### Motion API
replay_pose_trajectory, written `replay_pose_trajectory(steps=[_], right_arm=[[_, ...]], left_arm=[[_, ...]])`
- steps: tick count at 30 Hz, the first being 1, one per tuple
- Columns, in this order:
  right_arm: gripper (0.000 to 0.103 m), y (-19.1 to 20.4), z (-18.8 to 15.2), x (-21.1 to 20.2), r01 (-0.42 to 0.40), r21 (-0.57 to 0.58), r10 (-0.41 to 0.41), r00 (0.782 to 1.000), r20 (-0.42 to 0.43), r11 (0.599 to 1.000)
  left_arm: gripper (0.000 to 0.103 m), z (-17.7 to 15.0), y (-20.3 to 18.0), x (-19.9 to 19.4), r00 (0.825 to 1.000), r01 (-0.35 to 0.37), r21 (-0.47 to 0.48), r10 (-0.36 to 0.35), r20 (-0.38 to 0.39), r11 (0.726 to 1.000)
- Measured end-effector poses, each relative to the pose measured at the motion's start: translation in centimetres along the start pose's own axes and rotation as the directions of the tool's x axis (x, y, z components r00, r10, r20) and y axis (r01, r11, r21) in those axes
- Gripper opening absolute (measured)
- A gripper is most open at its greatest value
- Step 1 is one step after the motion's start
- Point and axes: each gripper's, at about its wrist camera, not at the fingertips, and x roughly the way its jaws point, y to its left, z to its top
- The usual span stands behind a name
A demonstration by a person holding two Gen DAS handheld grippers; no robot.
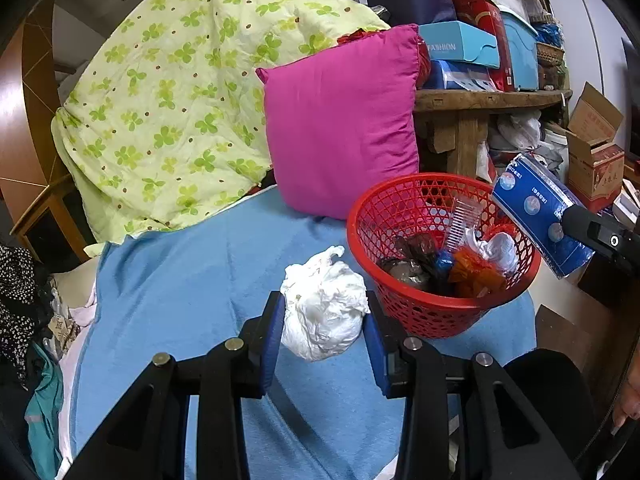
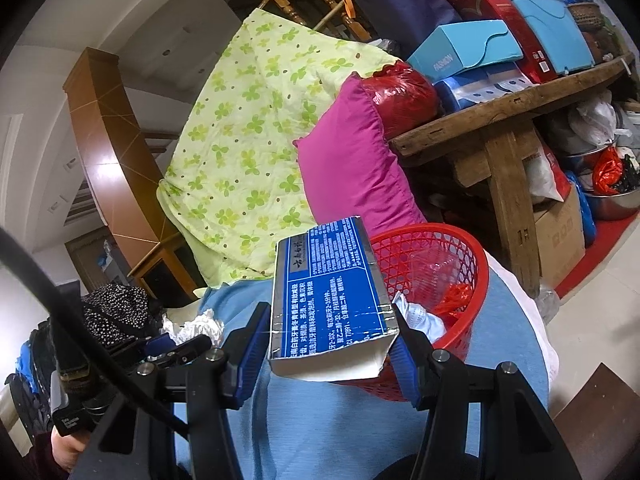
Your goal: Collect trash
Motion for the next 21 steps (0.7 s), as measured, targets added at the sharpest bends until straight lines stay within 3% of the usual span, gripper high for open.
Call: replay_pose_trajectory(steps=[18,19,21], right_arm=[[0.059,-0.9,0.6,-0.1,0.034,0.012,-0.035,0.999,0.032,0.999],[0.058,-1.0,0.7,0.3,0.032,0.005,-0.033,0.999,0.033,0.999],[0.046,-1.3,0.8,1.5,0.031,0.008,-0.032,0.999,0.010,0.999]], left_arm=[[0.040,1.1,-1.4,1.3,1.000,0.026,0.027,-0.026,0.002,0.999],[0.040,1.1,-1.5,1.6,1.000,0.031,0.023,-0.031,-0.004,0.999],[0.040,1.0,-1.6,2.0,0.999,0.044,0.012,-0.043,-0.018,0.999]])
